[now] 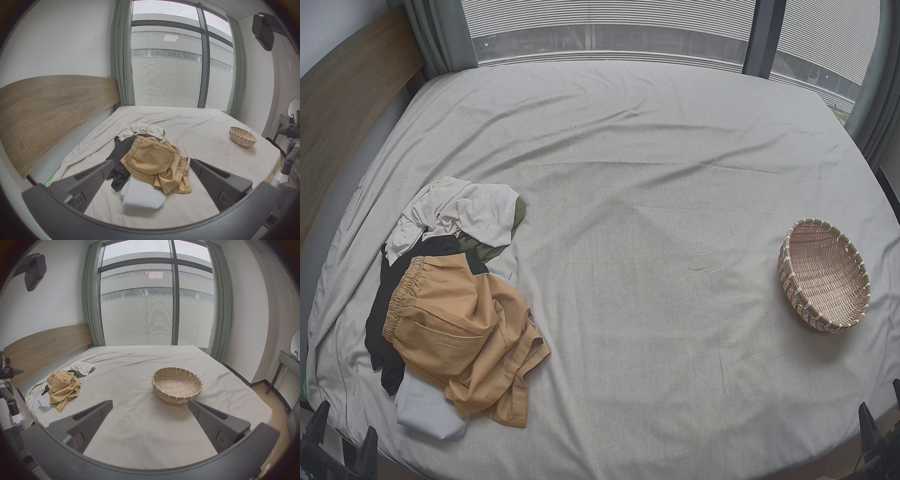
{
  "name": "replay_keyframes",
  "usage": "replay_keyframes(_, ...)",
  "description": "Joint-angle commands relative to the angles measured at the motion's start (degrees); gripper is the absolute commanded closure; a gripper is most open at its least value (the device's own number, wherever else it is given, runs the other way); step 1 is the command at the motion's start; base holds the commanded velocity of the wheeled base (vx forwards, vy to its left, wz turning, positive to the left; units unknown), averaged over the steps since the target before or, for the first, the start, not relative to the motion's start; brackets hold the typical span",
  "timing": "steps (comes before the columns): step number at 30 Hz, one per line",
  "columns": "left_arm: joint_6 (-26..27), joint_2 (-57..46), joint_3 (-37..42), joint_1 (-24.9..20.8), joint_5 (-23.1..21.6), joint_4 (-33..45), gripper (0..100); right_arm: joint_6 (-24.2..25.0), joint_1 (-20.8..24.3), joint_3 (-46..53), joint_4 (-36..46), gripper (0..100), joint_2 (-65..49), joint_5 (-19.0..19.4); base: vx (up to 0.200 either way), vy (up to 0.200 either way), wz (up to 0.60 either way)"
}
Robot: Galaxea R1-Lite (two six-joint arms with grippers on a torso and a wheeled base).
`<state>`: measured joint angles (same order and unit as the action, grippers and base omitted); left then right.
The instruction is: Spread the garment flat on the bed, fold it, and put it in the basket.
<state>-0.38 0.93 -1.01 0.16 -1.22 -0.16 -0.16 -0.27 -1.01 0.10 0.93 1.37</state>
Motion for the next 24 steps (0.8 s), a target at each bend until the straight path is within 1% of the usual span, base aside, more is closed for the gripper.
replay_keyframes(1,0.1,-0.9,1.0,0.0,-0.1,0.0,0,0.0,0.0,1.0,0.0,0,-0.8,0.0,0.000,0.000,0.00)
replay_keyframes(12,0.6,-0.9,1.0,0.0,-0.4,-0.2,0,0.0,0.0,1.0,0.0,0,-0.8,0.0,0.000,0.000,0.00)
replay_keyframes(13,0.7,-0.8,-0.8,-0.2,-0.5,-0.8,0,0.0,0.0,1.0,0.1,0,-0.8,0.0,0.000,0.000,0.00)
replay_keyframes(15,0.7,1.7,-8.7,-0.6,-0.5,-0.3,0,0.0,0.0,1.0,0.1,0,-0.8,0.0,0.000,0.000,0.00)
replay_keyframes(16,0.7,2.8,-10.2,-0.9,-0.5,-0.1,0,0.0,0.0,1.0,0.1,0,-0.8,0.0,0.000,0.000,0.00)
replay_keyframes(17,0.6,5.4,-13.5,-2.2,-0.5,0.3,0,0.0,0.0,1.0,0.0,0,-0.8,0.0,0.000,0.000,0.00)
replay_keyframes(18,0.5,6.7,-14.4,-3.1,-0.6,0.6,0,0.0,0.0,1.0,0.0,0,-0.8,0.0,0.000,0.000,0.00)
replay_keyframes(21,-0.6,10.2,-14.2,-6.0,-1.5,1.5,0,0.0,0.0,1.0,0.0,0,-0.8,0.0,0.000,0.000,0.00)
replay_keyframes(24,-4.7,14.0,-14.5,-8.7,-4.4,1.7,0,0.1,0.0,1.0,0.1,0,-0.8,0.0,0.000,0.000,0.00)
